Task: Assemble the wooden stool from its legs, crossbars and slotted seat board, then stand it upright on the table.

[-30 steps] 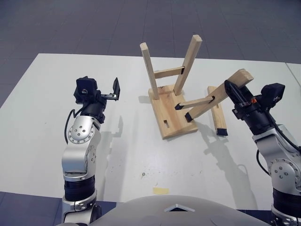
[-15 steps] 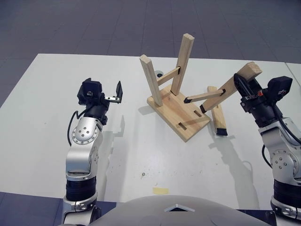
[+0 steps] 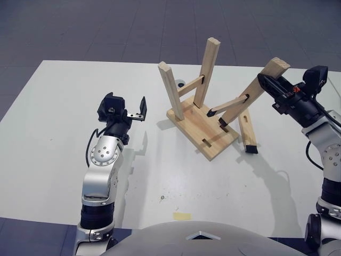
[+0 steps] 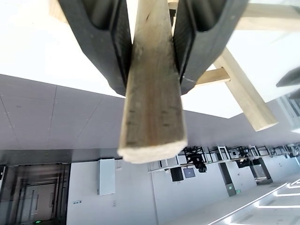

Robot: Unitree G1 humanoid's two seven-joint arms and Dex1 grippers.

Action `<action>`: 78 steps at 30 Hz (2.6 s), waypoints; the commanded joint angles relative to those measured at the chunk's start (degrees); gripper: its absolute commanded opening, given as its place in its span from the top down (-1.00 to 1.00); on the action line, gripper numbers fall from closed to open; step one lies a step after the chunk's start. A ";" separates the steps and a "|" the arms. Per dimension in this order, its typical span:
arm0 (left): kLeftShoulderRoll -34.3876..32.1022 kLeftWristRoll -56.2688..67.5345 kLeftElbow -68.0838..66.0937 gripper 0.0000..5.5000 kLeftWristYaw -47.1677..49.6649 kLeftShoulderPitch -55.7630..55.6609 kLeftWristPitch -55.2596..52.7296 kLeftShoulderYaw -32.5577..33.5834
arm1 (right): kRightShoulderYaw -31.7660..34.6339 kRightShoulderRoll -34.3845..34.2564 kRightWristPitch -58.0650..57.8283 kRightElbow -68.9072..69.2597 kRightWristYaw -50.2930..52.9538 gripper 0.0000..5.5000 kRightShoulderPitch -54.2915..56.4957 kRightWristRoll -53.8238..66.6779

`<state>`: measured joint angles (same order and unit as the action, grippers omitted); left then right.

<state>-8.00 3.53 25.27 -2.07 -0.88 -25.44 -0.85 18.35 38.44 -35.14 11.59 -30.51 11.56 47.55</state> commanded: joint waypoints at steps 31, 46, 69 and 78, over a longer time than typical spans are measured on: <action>0.62 -1.86 -2.86 -0.96 -0.89 0.08 1.74 -0.92 | -0.88 -0.67 -1.13 -3.41 -9.09 0.63 2.28 -4.85; 0.62 -2.05 -3.70 -0.96 -1.29 -0.26 2.10 -1.70 | -3.50 -2.92 0.06 -4.79 -10.33 0.63 2.98 -7.12; -0.52 -2.83 -4.26 -0.96 -2.04 -1.15 1.80 -2.41 | -10.98 -6.66 -19.08 9.98 20.71 0.63 0.97 -6.15; -0.50 -3.20 -4.22 -0.96 -2.42 -0.48 1.68 -2.35 | -11.76 -5.73 -21.55 16.37 24.24 0.63 -21.74 -9.67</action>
<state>-7.97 1.26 20.96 -4.27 -2.11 -23.16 -3.08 12.86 30.60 -46.68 30.44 -8.73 6.20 43.44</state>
